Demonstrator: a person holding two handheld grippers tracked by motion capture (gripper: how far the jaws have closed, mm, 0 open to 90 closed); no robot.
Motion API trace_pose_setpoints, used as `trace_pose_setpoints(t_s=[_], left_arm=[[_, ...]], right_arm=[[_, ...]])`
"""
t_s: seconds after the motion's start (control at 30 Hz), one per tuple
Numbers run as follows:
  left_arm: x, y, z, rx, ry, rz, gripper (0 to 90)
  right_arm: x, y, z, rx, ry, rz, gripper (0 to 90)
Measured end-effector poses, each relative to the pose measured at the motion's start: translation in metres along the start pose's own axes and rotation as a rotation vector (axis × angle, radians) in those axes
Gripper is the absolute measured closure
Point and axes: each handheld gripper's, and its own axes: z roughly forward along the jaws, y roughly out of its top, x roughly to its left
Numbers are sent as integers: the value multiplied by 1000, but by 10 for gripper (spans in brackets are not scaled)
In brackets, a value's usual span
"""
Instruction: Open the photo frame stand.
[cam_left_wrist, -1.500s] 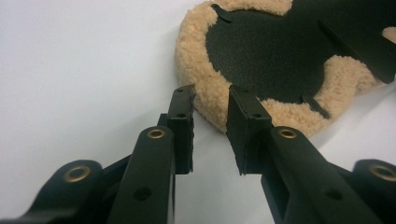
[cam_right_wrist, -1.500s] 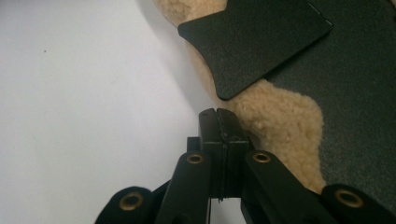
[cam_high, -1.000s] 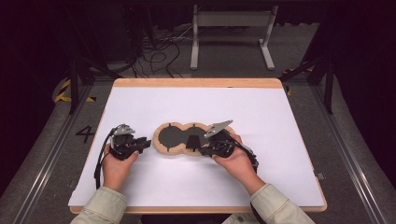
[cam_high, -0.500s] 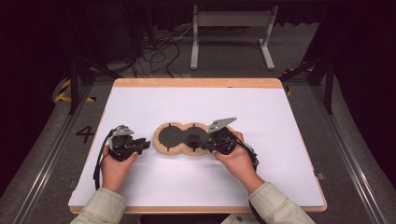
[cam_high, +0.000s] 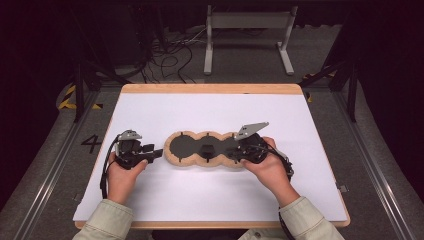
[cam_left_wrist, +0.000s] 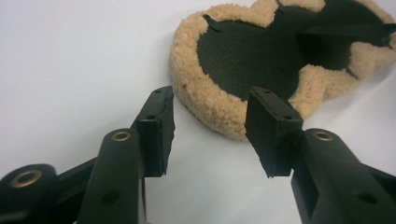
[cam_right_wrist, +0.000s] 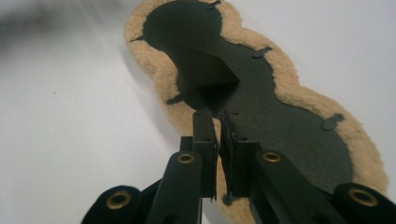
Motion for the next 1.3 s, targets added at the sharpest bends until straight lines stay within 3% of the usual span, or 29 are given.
trace_pose_setpoints(t_s=[0.2,0.43,0.47,0.53,0.57,0.6,0.67,0.83,1.1,1.3], left_arm=[[-5,4,1,8,-18,6,486],[-6,6,5,18,-2,18,430],[-6,7,6,23,4,21,422],[-7,6,6,31,6,16,419],[-6,6,7,36,7,9,420],[-6,6,7,42,4,-2,420],[-5,6,7,43,-4,-9,418],[-5,6,11,53,-20,-30,379],[-4,5,20,84,-25,-43,314],[-1,6,28,110,-43,-77,271]], right_arm=[[-10,-4,-8,-18,-32,20,763],[-21,-11,-13,-26,-56,66,647],[-26,-15,-13,-56,-72,78,534],[-29,-16,-13,-58,-87,84,530],[-33,-19,-15,-37,-93,130,454],[-33,-19,-15,-37,-93,130,454],[-38,-22,-16,-9,-99,186,403],[-48,-30,-19,38,-107,225,344],[-62,-44,-15,97,-60,333,249],[-64,-49,-9,129,-32,372,207]])
